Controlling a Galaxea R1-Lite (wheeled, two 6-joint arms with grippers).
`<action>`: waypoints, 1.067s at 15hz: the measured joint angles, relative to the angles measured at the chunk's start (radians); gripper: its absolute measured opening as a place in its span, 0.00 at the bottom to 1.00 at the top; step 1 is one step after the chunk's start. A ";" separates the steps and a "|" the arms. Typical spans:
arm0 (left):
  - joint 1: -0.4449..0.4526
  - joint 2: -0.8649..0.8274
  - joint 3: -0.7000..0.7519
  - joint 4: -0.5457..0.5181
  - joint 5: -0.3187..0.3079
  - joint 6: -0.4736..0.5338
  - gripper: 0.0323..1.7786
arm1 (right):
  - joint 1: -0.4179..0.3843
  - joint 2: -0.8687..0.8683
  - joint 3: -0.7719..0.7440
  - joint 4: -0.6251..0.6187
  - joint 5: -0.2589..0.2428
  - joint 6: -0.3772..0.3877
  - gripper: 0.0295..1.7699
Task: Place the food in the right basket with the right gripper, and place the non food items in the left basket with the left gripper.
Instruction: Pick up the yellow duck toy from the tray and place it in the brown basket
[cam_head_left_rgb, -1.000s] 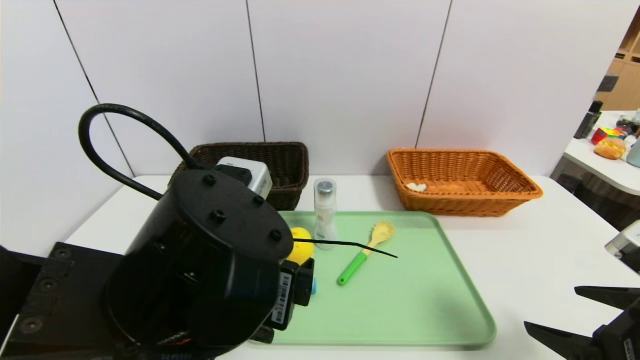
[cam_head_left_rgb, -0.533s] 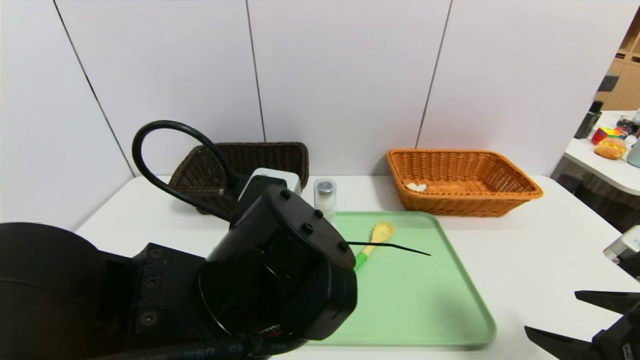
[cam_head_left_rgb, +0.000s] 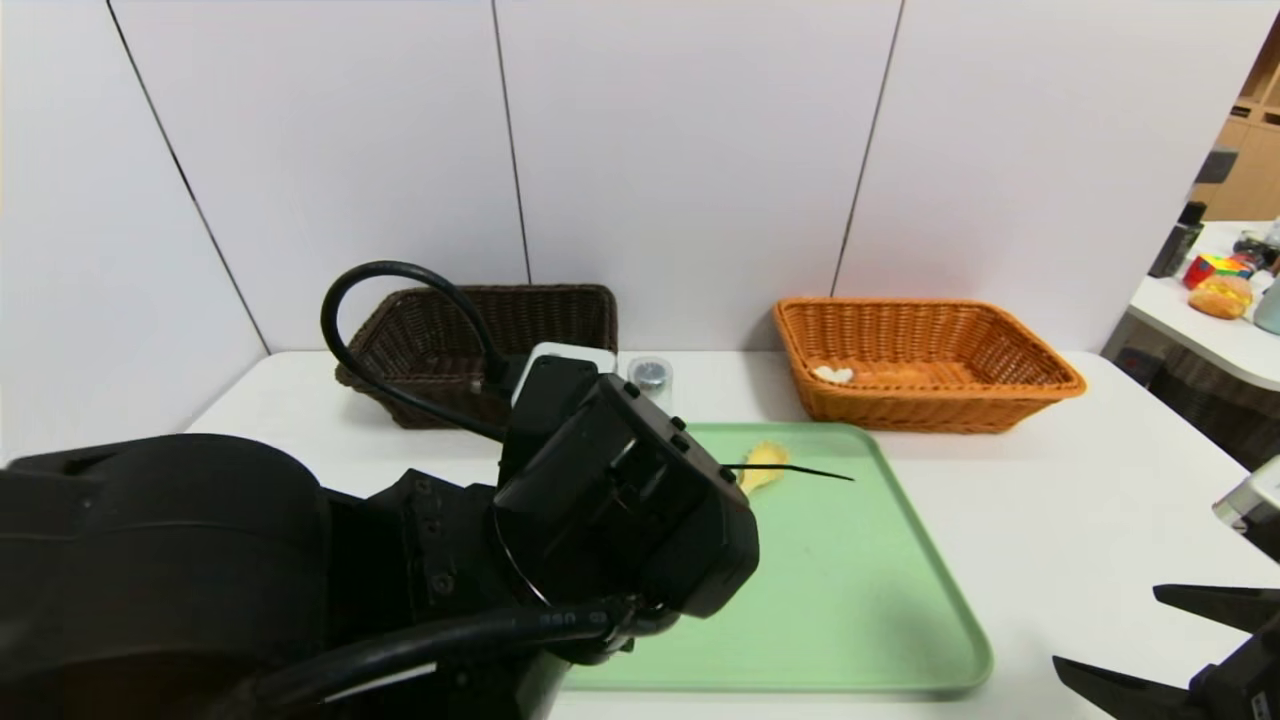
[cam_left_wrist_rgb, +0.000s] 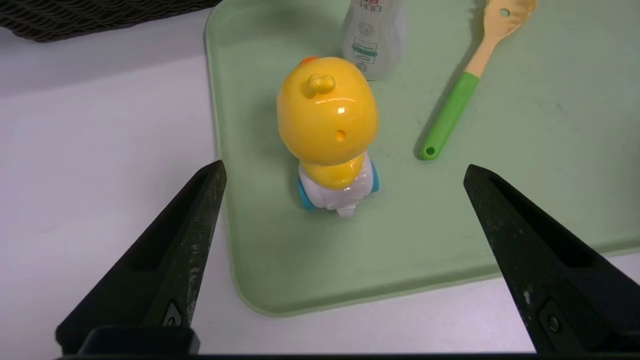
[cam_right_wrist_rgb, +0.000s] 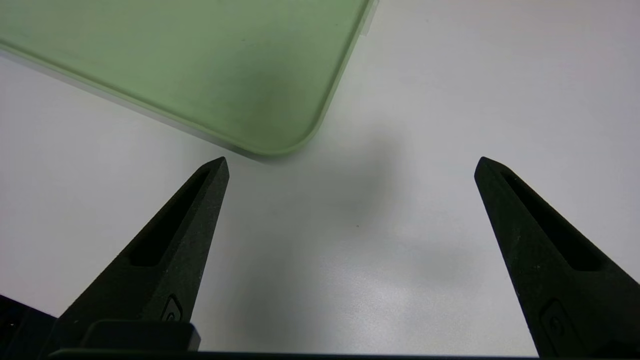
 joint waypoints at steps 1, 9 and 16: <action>0.008 0.007 -0.003 0.000 0.001 -0.008 0.95 | 0.000 -0.001 0.000 0.000 0.000 0.000 0.96; 0.027 0.063 -0.009 -0.002 0.003 -0.050 0.95 | -0.002 -0.009 0.003 0.000 0.000 0.000 0.96; 0.027 0.089 -0.011 -0.002 0.003 -0.084 0.95 | -0.002 -0.009 0.003 0.000 0.000 -0.001 0.96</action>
